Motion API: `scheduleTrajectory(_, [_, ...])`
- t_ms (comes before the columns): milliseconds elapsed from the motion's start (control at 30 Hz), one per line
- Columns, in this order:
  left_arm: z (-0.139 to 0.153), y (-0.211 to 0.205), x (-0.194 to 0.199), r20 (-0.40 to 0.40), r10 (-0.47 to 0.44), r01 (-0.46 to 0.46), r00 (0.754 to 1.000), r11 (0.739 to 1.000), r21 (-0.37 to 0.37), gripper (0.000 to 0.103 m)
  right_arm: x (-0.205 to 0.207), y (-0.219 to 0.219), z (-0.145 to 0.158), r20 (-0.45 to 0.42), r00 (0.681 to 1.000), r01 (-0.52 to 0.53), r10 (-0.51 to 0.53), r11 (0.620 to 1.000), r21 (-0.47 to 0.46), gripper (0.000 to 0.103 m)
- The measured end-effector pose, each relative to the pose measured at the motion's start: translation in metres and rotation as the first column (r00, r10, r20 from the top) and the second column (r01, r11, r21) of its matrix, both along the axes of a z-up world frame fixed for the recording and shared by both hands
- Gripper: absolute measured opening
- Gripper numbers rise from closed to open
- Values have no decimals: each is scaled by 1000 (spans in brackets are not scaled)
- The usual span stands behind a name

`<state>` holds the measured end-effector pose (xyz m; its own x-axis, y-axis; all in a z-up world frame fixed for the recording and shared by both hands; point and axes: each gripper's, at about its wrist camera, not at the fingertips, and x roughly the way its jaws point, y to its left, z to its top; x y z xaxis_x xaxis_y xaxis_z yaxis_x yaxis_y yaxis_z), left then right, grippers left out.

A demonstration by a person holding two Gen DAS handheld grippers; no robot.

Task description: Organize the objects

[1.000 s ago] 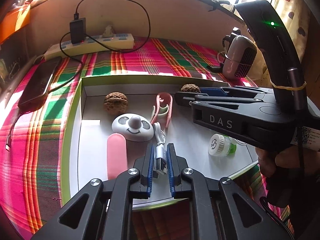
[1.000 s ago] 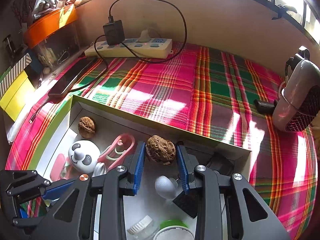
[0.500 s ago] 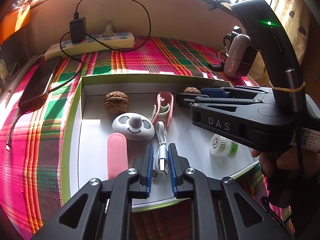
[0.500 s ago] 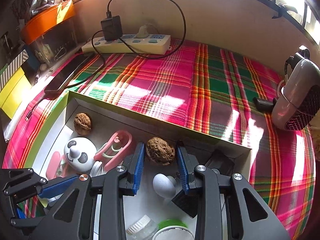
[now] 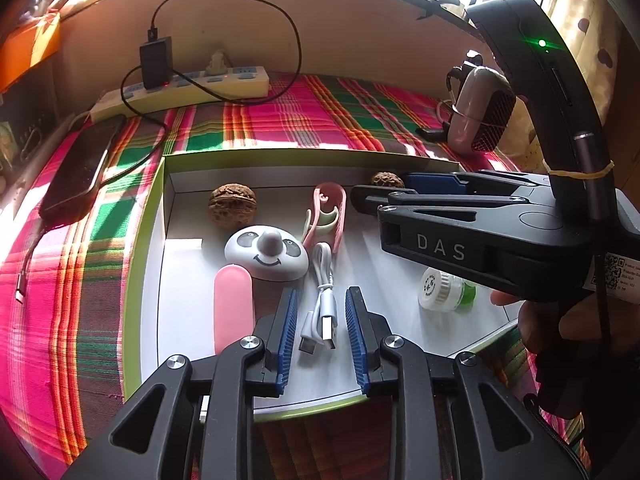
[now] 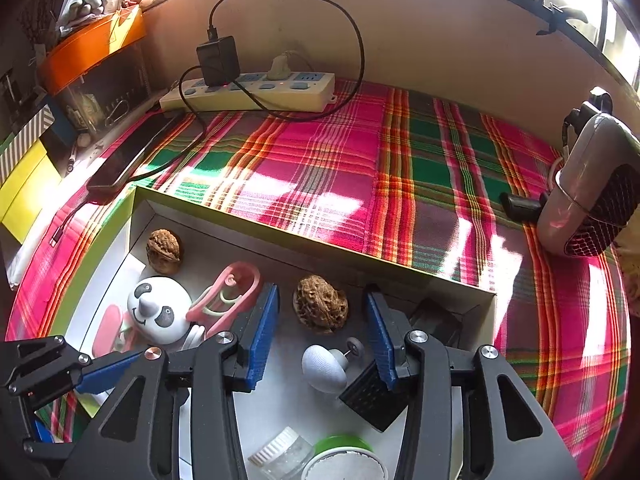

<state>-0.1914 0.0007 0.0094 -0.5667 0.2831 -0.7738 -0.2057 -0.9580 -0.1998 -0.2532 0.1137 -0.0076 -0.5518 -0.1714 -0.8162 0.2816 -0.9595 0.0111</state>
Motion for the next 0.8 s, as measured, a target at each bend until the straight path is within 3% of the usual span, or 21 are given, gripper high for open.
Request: scheduleTrajectory(800, [32,-2,38,-96,64,-72,993,994,-76,24,61,20,37,-94,993,55,-64,994,-98,45])
